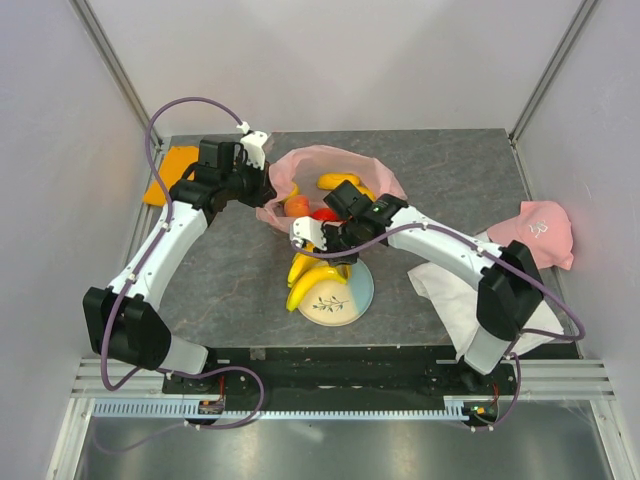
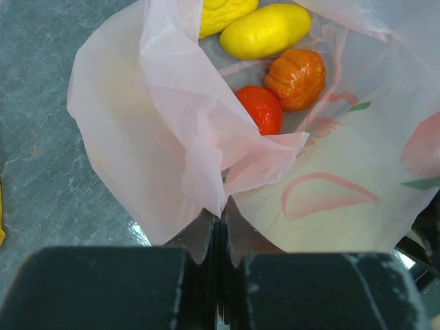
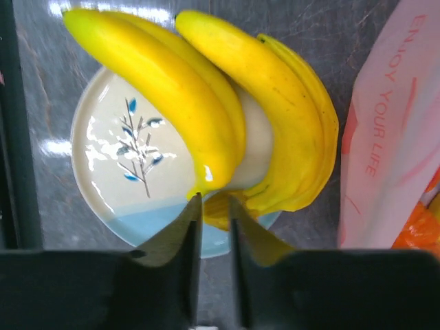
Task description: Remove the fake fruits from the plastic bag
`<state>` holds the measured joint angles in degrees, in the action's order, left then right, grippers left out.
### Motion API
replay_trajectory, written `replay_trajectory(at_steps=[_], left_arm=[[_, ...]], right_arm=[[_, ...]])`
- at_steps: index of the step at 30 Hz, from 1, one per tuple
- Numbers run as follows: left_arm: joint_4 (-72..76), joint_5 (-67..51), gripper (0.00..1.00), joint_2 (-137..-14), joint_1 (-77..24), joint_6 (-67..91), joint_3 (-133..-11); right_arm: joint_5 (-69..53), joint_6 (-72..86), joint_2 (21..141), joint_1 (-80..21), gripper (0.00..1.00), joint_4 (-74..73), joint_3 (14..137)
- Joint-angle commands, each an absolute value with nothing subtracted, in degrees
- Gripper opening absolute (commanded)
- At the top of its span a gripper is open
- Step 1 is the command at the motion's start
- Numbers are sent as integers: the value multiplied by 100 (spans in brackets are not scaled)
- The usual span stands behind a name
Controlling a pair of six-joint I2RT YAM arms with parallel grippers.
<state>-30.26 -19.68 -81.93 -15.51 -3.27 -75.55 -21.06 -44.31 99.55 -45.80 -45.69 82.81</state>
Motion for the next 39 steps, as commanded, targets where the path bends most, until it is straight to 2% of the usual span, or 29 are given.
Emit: replay_trajectory(at_steps=[1, 3, 12, 20, 26, 39], left_arm=[[-2883, -2136, 2, -8033, -1565, -290, -7708], [-2892, -2118, 2, -7998, -1573, -308, -7699], [-2927, -2031, 2, -7823, -1564, -395, -7550], [-2979, -1995, 2, -7822, -1529, -457, -7514], [-2979, -2013, 2, -7840, -1521, -457, -7515], [-2988, -2373, 2, -7770, -1521, -343, -7436]], right_arm=[[-2294, -4052, 9633, -4763, 9, -4308, 7990], [-2242, -3894, 9685, -4816, 0, -4150, 7806], [-1943, -3754, 10028, -4834, 0, -3457, 7392], [-976, -2919, 10178, -4816, 0, -2304, 7155], [-572, -2883, 10301, -4816, 0, -2197, 7233], [-782, -2742, 9976, -4825, 0, -2373, 7040]])
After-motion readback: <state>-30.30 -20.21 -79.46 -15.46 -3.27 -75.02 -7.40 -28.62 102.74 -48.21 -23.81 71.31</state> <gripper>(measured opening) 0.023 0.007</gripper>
